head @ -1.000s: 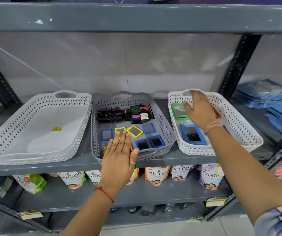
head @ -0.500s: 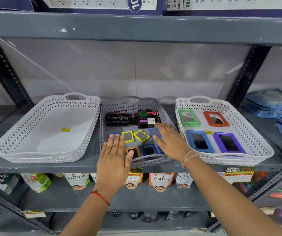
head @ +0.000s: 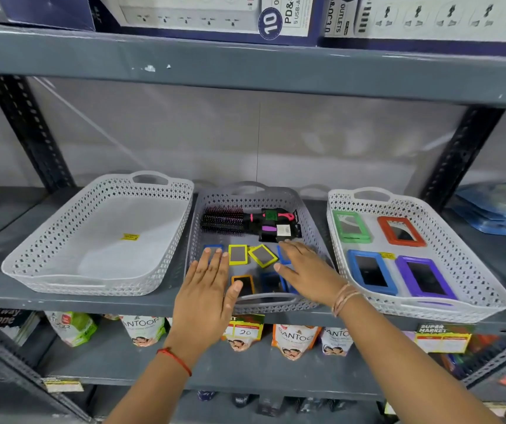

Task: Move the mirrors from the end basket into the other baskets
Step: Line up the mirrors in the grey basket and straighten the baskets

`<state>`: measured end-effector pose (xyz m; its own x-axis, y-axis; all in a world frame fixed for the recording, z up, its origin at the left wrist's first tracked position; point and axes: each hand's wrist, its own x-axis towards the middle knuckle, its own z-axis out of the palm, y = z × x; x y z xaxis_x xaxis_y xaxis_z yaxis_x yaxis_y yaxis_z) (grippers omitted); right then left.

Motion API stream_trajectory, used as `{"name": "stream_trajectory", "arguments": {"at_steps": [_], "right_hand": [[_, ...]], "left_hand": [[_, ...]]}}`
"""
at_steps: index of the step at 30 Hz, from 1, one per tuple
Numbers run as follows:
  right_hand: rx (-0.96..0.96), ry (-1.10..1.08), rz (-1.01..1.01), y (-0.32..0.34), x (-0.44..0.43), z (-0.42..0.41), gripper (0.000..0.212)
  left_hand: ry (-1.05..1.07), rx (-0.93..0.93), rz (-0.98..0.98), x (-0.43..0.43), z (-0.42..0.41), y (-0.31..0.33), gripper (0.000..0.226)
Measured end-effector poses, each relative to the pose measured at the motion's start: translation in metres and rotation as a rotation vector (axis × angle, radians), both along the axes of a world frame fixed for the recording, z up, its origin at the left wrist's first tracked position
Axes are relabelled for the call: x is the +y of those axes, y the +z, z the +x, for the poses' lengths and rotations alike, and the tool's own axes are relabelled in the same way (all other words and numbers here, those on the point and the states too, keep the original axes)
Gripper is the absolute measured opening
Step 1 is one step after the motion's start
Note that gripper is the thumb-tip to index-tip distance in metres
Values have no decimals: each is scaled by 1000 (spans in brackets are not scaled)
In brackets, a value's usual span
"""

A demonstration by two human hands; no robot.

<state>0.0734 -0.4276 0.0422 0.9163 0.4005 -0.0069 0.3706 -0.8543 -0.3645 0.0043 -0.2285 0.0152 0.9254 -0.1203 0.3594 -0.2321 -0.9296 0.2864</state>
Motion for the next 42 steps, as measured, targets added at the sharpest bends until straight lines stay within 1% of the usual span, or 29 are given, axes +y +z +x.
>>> {"name": "stream_trajectory", "arguments": {"at_steps": [3, 5, 8, 11, 13, 18, 20, 22, 27, 31, 37, 38, 41, 42], "right_hand": [[66, 71, -2, 12, -1, 21, 56], [90, 118, -47, 16, 4, 38, 55], [96, 151, -213, 13, 14, 63, 55], [130, 178, -368, 5, 22, 80, 60], [126, 192, -432, 0, 25, 84, 58], [31, 160, -348, -11, 25, 86, 24], [18, 109, -302, -10, 27, 86, 20], [12, 66, -271, -7, 29, 83, 22], [-22, 66, -262, -1, 30, 75, 25], [-6, 34, -256, -2, 30, 75, 26], [22, 13, -210, -6, 30, 77, 25], [34, 14, -200, -5, 29, 78, 28], [22, -52, -127, 8, 20, 83, 48], [8, -83, -88, 15, 14, 86, 49]], "left_hand": [[10, 2, -3, 2, 0, 2, 89], [34, 5, -1, 6, -1, 3, 90], [39, 29, 6, 10, -2, 1, 91], [27, 30, 8, 11, -1, 0, 89], [27, 30, 13, 10, -1, 1, 88], [28, 38, 11, 10, -1, -1, 91], [30, 31, 2, 10, -1, -1, 91], [33, 26, -2, 9, -1, -1, 90], [15, 6, -5, 10, -1, 0, 88], [-28, -10, -74, 11, -4, 4, 85], [-58, 24, -105, 11, -11, 5, 76], [-62, 27, -106, 12, -11, 5, 76], [-68, 29, -101, 12, -11, 3, 74], [-66, 31, -99, 12, -11, 3, 74]]}}
